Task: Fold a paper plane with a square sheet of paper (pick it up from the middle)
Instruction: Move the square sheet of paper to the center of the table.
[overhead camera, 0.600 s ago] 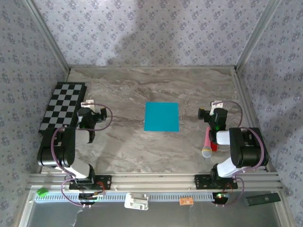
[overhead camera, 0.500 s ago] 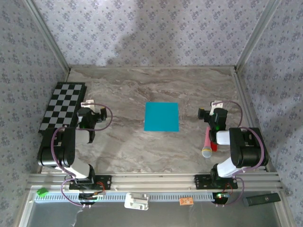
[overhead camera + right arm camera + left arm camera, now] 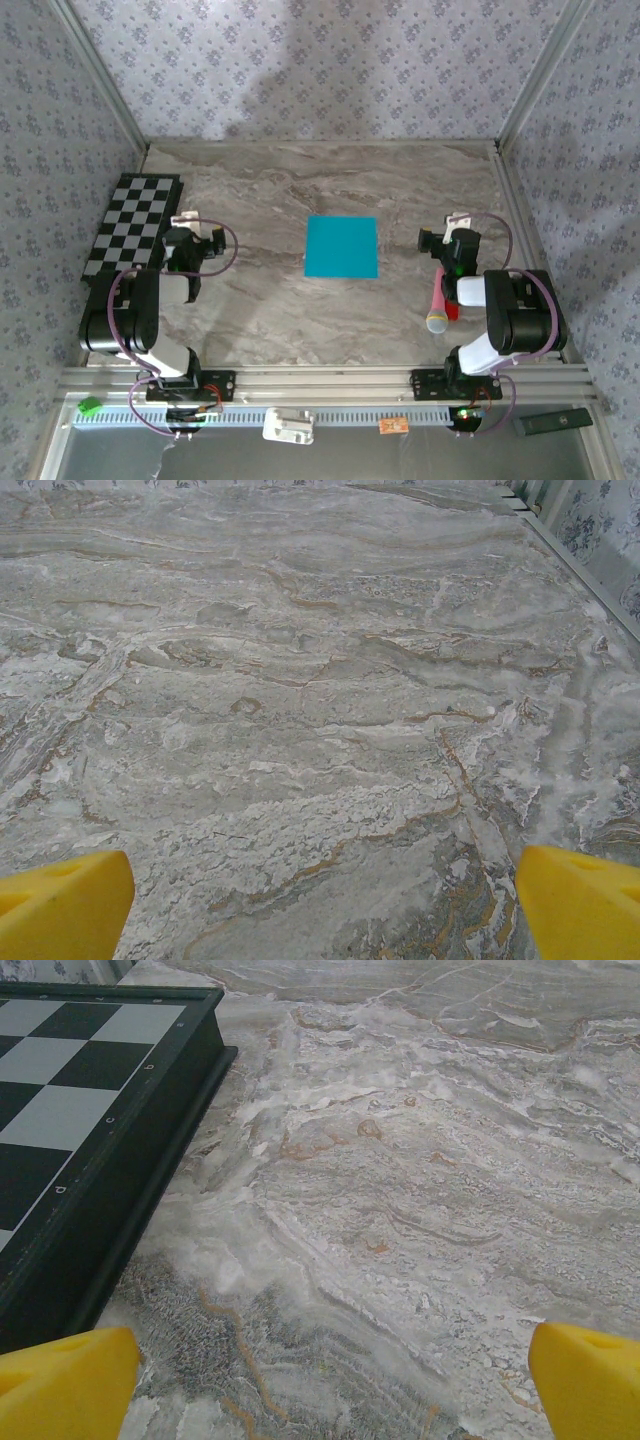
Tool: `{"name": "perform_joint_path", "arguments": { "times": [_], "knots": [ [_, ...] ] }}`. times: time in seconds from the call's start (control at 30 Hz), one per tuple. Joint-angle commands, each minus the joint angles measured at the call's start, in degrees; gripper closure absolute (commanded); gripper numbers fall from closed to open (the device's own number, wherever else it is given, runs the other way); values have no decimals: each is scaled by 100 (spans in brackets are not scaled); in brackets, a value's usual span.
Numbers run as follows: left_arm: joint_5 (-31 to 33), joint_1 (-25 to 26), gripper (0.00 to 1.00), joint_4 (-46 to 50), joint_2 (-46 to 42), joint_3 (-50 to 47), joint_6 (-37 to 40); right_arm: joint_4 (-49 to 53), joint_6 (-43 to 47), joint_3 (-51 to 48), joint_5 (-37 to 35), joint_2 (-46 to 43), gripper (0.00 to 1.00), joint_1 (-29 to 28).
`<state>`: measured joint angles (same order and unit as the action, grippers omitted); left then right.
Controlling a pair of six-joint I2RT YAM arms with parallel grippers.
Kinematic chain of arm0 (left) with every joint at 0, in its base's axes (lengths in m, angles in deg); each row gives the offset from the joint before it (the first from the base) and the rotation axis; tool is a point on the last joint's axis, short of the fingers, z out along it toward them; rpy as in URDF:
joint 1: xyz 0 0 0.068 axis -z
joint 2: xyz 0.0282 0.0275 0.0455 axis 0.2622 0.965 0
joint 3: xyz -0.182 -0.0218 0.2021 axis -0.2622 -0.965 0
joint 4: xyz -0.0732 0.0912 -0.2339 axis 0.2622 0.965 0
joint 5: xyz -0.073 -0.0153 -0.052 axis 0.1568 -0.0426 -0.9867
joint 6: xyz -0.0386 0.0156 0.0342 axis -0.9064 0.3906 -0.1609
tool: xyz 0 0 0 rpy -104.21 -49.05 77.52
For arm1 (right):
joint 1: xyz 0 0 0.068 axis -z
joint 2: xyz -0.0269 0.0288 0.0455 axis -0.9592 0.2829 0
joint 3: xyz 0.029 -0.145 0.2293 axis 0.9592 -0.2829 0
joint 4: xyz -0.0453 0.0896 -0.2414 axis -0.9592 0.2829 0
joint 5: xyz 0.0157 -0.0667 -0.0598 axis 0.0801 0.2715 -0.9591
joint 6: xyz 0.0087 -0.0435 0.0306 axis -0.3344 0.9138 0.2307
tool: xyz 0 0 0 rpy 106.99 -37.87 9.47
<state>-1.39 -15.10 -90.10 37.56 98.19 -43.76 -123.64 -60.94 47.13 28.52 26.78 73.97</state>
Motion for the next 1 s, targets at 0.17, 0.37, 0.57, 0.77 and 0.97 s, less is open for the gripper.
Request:
{"name": "perform_joint_path", "arguments": {
  "times": [0.17, 0.37, 0.57, 0.77, 0.97],
  "knots": [
    [-115, -30, 0, -155, 40, 125, 53, -127, 97, 135, -57, 47, 0, 47],
    [-284, -23, 0, 28, -7, 195, 146, 67, 121, 177, -166, -98, 0, -5],
    [79, 133, 0, 2361, -592, 1257, 85, 1452, 201, 585, -633, -1063, 0, -216],
    [541, 253, 0, 4186, -1041, 2325, -985, 3636, -1019, 1598, -789, -1787, 0, -347],
    [-65, 270, 0, 6073, -1089, 3524, -2416, 5919, -2480, 3042, -236, -1136, 0, -397]
  ]
}}
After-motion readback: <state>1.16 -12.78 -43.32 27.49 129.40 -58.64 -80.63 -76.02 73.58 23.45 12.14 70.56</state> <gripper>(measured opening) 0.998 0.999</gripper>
